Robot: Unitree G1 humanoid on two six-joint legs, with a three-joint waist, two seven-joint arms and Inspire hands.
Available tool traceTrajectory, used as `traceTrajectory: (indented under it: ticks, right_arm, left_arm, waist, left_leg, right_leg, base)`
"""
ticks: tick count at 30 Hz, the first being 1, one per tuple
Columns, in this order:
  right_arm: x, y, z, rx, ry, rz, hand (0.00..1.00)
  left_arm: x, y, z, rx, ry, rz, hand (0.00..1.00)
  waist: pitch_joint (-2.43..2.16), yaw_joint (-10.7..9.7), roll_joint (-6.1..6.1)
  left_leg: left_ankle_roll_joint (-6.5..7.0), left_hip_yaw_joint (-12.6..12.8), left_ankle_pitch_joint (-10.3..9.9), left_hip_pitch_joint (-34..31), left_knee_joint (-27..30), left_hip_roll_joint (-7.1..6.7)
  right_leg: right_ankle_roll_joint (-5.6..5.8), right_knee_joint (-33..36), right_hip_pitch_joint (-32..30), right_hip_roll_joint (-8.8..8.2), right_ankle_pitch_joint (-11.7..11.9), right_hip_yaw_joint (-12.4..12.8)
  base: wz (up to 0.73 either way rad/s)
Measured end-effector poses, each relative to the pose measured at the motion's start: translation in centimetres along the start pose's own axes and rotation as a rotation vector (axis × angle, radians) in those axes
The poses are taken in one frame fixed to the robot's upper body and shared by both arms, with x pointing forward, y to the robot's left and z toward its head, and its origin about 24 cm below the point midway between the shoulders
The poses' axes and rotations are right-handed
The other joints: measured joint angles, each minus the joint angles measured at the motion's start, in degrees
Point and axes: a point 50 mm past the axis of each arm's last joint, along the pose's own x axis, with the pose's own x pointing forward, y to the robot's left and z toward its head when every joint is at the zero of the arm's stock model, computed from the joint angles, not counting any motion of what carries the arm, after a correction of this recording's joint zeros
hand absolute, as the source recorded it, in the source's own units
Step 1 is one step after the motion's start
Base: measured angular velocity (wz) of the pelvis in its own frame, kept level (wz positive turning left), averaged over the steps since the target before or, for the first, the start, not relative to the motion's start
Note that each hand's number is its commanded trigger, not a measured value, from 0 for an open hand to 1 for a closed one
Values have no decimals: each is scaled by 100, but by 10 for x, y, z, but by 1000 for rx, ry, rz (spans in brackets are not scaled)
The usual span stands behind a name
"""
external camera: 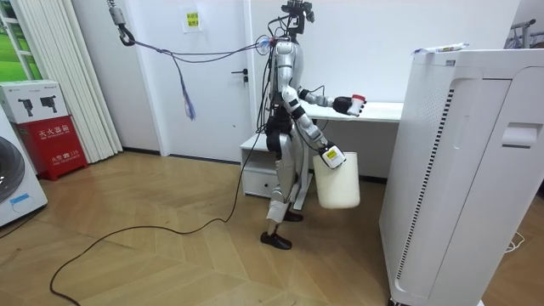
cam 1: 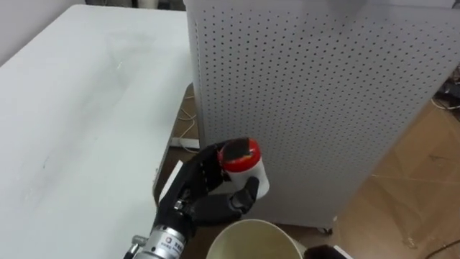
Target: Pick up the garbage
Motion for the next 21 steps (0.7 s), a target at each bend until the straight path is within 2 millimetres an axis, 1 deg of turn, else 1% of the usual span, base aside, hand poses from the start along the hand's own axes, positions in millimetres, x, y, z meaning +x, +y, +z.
traceTrajectory:
  ticks: [1, 3, 4, 5, 7, 12, 17, 18, 19, 20, 21]
  right_arm:
    - [0, -1, 1, 2, -2, -4, 100]
    - [3, -4, 10, -4, -26, -13, 100]
    - [4, -6, 14, -8, -36, -17, 100]
    - [4, -6, 15, -10, -38, -20, 100]
    - [5, -9, 19, -7, -51, -37, 100]
    - [5, -10, 22, -8, -66, -52, 100]
    - [5, -10, 23, -6, -71, -51, 100]
    - [5, -10, 23, -6, -71, -51, 100]
    - [5, -10, 23, -6, -71, -51, 100]
    - [5, -10, 23, -6, -71, -51, 100]
    - [5, -10, 23, -6, -71, -51, 100]
  left_arm:
    - [0, 0, -1, 0, 3, -3, 100]
    - [-1, 2, -7, 2, 29, 0, 100]
    - [-3, 4, -11, 4, 51, -2, 100]
    - [-3, 4, -14, 5, 62, -2, 100]
    - [-6, 4, -21, 12, 96, -7, 100]
    - [-8, 5, -28, 14, 131, -6, 100]
    - [-10, 7, -34, 14, 158, -13, 100]
    - [-10, 7, -34, 14, 162, -14, 89]
    - [-10, 7, -35, 14, 166, -15, 50]
    - [-10, 7, -35, 14, 167, -15, 0]
    - [-10, 7, -35, 14, 168, -15, 0]
  waist:
    - [3, 6, 3]
    - [18, 15, 33]
    - [29, -38, 50]
    - [31, -68, 53]
    - [46, -91, 72]
    - [51, -138, 81]
    - [52, -141, 80]
    - [51, -140, 80]
    - [51, -140, 81]
    - [51, -140, 80]
    - [51, -140, 81]
  left_leg:
    - [6, 25, 5, -1, -15, 1]
    - [18, 139, 32, -49, -65, 3]
    - [22, 143, 43, -91, -62, 2]
    - [22, 147, 47, -111, -62, 1]
    - [24, 178, 51, -229, -26, 18]
    - [26, 193, 51, -380, 0, 26]
    - [26, 193, 50, -412, -9, 32]
    - [26, 192, 50, -416, -13, 33]
    - [26, 192, 50, -418, -19, 32]
    - [26, 192, 50, -420, -21, 32]
    - [26, 192, 50, -427, -23, 32]
  right_leg:
    - [0, 9, -26, 2, 0, 35]
    - [0, 103, -179, -4, 0, 144]
    - [0, 112, -223, -6, 0, 146]
    - [0, 130, -257, -7, 0, 152]
    - [0, 200, -404, -8, 0, 157]
    - [-1, 204, -549, -7, 0, 159]
    - [-1, 183, -571, -3, 0, 151]
    - [-1, 180, -574, -3, 0, 148]
    - [-1, 179, -580, -3, 0, 148]
    - [-1, 179, -583, -3, 0, 149]
    - [-1, 179, -592, -3, 0, 149]
  base:
    - [-22]
    - [-23]
    - [-8]
    - [0]
    - [-5]
    - [-2]
    - [0]
    - [0]
    - [0]
    - [0]
    - [0]
